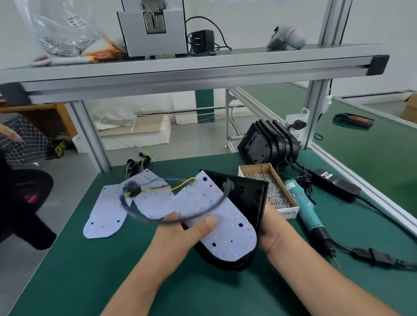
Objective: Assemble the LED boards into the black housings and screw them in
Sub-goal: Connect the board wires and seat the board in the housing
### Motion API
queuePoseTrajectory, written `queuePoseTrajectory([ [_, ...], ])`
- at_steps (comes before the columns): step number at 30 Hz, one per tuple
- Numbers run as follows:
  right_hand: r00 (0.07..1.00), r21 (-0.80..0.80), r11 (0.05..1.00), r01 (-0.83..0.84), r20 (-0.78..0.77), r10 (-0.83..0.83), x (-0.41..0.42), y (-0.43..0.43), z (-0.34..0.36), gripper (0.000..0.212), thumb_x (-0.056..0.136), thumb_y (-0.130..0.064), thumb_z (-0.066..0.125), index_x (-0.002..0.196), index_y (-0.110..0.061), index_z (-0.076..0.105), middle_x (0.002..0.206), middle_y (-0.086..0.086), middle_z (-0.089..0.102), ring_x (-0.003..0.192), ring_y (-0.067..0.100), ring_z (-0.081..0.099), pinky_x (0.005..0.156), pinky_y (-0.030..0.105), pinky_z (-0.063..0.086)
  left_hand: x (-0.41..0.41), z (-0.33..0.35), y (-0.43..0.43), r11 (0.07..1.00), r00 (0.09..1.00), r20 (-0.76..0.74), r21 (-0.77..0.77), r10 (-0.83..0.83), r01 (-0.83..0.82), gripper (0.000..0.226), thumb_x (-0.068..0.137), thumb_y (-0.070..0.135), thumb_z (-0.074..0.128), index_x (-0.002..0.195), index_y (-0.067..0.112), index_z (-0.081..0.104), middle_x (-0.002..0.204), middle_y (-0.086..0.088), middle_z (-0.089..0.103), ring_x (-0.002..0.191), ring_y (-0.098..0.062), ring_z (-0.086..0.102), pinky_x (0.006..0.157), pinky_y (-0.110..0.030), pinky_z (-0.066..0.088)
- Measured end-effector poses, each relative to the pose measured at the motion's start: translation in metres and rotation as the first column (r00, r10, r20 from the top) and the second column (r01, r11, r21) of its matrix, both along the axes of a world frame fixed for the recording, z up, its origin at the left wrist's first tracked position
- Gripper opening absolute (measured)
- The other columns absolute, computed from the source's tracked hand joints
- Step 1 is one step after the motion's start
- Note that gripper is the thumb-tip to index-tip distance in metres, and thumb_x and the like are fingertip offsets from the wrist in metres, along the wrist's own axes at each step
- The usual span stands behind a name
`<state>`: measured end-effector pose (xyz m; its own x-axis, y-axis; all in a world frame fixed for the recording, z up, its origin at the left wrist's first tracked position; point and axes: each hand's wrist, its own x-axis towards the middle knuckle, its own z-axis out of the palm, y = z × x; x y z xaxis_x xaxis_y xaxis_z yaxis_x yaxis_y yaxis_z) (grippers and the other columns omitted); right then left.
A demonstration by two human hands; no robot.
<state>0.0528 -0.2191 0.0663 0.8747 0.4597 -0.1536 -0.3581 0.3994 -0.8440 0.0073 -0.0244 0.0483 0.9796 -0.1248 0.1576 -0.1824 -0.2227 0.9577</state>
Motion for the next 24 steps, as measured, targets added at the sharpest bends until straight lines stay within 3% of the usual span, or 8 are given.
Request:
queuePoseTrajectory([
  [6, 0.982, 0.020, 0.983, 0.180, -0.064, -0.178, -0.009, -0.004, -0.003, 0.033, 0.094, -0.017, 0.060, 0.066, -0.014, 0.076, 0.061, 0.004, 0.073, 0.049, 0.016, 0.069, 0.043, 0.021, 0.052, -0.004, -0.004, -0.011, 0.969, 0.957, -0.257, -0.236, -0.132, 0.070, 0.060, 0.081, 0.064, 0.081, 0.116, 0.015, 0.079, 0.116, -0.015, 0.079, 0.097, -0.025, 0.073, 0.070, -0.032, 0.048],
  [8, 0.980, -0.001, 0.981, 0.194, -0.037, -0.194, -0.011, -0.003, 0.002, 0.019, 0.079, -0.020, 0.075, 0.061, -0.014, 0.075, 0.062, 0.007, 0.071, 0.048, 0.020, 0.066, 0.044, 0.020, 0.049, -0.004, -0.007, -0.014, 0.940, 0.947, -0.284, -0.338, -0.148, 0.045, 0.053, 0.081, 0.056, 0.081, 0.121, 0.022, 0.078, 0.124, -0.011, 0.078, 0.112, -0.027, 0.076, 0.075, -0.031, 0.059],
  [10, 0.969, -0.092, 0.965, 0.247, 0.012, -0.247, -0.002, -0.006, 0.006, 0.007, 0.070, -0.010, 0.075, 0.070, -0.008, 0.068, 0.066, 0.019, 0.061, 0.050, 0.027, 0.054, 0.047, 0.022, 0.036, -0.003, -0.008, -0.017, 0.874, 0.948, -0.291, -0.485, -0.127, -0.032, 0.050, 0.079, 0.047, 0.081, 0.123, 0.025, 0.078, 0.130, -0.009, 0.075, 0.121, -0.028, 0.073, 0.085, -0.036, 0.063],
  [12, 0.943, -0.112, 0.937, 0.331, 0.009, -0.332, 0.012, -0.014, 0.008, 0.012, 0.086, -0.004, 0.058, 0.075, -0.008, 0.060, 0.060, 0.014, 0.046, 0.041, 0.022, 0.033, 0.048, 0.024, 0.016, -0.002, -0.006, -0.015, 0.768, 0.952, -0.287, -0.632, -0.105, -0.106, 0.058, 0.080, 0.040, 0.080, 0.133, 0.018, 0.073, 0.137, -0.013, 0.071, 0.127, -0.031, 0.069, 0.093, -0.040, 0.062],
  [14, 0.888, -0.023, 0.891, 0.453, -0.077, -0.454, 0.025, -0.032, 0.009, 0.020, 0.093, -0.003, 0.050, 0.084, -0.011, 0.065, 0.056, -0.002, 0.045, 0.033, 0.009, 0.026, 0.040, 0.020, 0.014, -0.001, -0.002, -0.007, 0.660, 0.951, -0.292, -0.735, -0.101, -0.156, 0.066, 0.082, 0.038, 0.079, 0.140, 0.010, 0.067, 0.139, -0.016, 0.070, 0.125, -0.032, 0.070, 0.092, -0.041, 0.062],
  [17, 0.786, 0.135, 0.776, 0.616, -0.164, -0.596, 0.036, -0.064, 0.011, 0.014, 0.096, -0.006, 0.054, 0.093, -0.010, 0.067, 0.059, -0.006, 0.050, 0.034, 0.003, 0.030, 0.041, 0.016, 0.021, 0.003, 0.001, 0.009, 0.578, 0.957, -0.289, -0.783, -0.013, -0.229, 0.039, 0.084, 0.032, 0.076, 0.119, 0.014, 0.081, 0.123, -0.014, 0.077, 0.105, -0.029, 0.077, 0.079, -0.040, 0.064],
  [21, 0.757, 0.324, 0.696, 0.641, -0.115, -0.643, 0.035, -0.064, 0.012, 0.008, 0.099, -0.010, 0.063, 0.102, -0.007, 0.070, 0.085, 0.007, 0.072, 0.043, 0.008, 0.039, 0.045, 0.015, 0.036, 0.006, -0.003, 0.007, 0.663, 0.943, -0.329, -0.694, 0.053, -0.280, 0.049, 0.077, 0.025, 0.075, 0.125, 0.012, 0.075, 0.128, -0.015, 0.075, 0.117, -0.034, 0.073, 0.088, -0.045, 0.061],
  [24, 0.805, 0.277, 0.793, 0.543, 0.096, -0.585, 0.034, -0.045, 0.005, 0.018, 0.099, -0.006, 0.060, 0.114, -0.008, 0.070, 0.119, 0.012, 0.077, 0.045, 0.008, 0.046, 0.046, 0.015, 0.042, 0.003, -0.005, -0.001, 0.748, 0.947, -0.322, -0.626, 0.011, -0.222, 0.055, 0.067, 0.024, 0.084, 0.121, 0.013, 0.078, 0.127, -0.016, 0.076, 0.114, -0.032, 0.074, 0.084, -0.040, 0.064],
])
